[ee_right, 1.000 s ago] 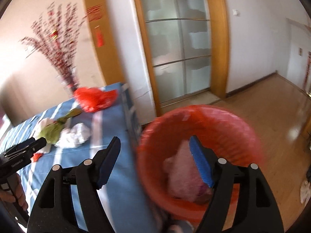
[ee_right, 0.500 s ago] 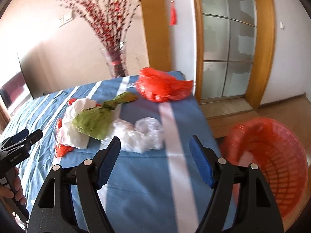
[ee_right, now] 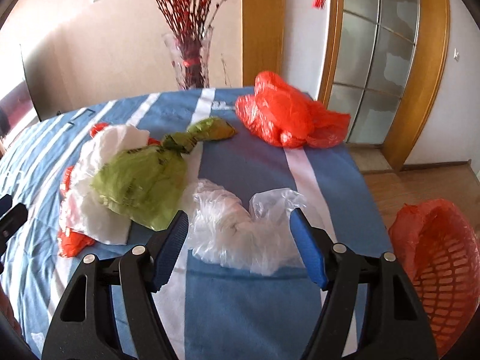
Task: Collect trash
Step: 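Close the right tool on the clear plastic bag while the left tool grasps the white bag, then carry the clear bag and white bag in both tools over the basket, then open both tools to drop the clear and white bags into the basket, then move both open tools back to the bags on the table, then close the right tool on the green paw-print bag while the left tool grasps a red bag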
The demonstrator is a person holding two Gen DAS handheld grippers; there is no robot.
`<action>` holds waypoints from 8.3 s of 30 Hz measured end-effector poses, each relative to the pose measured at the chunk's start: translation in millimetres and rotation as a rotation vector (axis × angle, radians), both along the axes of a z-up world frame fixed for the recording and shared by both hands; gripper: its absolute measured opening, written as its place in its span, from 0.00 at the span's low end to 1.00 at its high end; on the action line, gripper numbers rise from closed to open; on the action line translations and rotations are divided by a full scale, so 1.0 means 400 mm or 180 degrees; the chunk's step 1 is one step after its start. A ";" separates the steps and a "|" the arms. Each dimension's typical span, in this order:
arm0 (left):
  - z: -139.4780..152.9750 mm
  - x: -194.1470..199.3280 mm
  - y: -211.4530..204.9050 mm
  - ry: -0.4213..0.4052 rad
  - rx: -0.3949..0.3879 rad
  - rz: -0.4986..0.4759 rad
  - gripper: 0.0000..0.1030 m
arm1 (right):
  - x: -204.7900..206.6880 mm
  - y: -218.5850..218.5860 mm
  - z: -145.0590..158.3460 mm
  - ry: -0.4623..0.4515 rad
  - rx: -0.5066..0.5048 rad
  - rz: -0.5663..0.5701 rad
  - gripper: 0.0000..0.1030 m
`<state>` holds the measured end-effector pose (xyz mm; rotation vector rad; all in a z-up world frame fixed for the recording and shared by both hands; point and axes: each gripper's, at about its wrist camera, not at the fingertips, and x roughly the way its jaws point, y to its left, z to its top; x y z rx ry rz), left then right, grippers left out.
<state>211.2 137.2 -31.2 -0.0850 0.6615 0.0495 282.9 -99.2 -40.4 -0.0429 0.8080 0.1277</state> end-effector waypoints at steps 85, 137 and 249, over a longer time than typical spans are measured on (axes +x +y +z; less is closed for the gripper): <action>0.152 -0.081 -0.529 -0.0067 -0.0537 -0.1588 0.07 | -0.377 -0.530 0.158 -0.0676 0.0718 -0.1208 0.29; 0.054 -0.040 -0.908 0.0306 -0.0694 -0.2413 0.07 | -0.413 -0.780 0.103 -0.0719 0.0994 -0.2090 0.29; -0.083 0.174 -0.070 0.0540 -0.0372 -0.0142 0.22 | -0.095 -0.013 0.091 -0.0175 0.0394 0.0394 0.02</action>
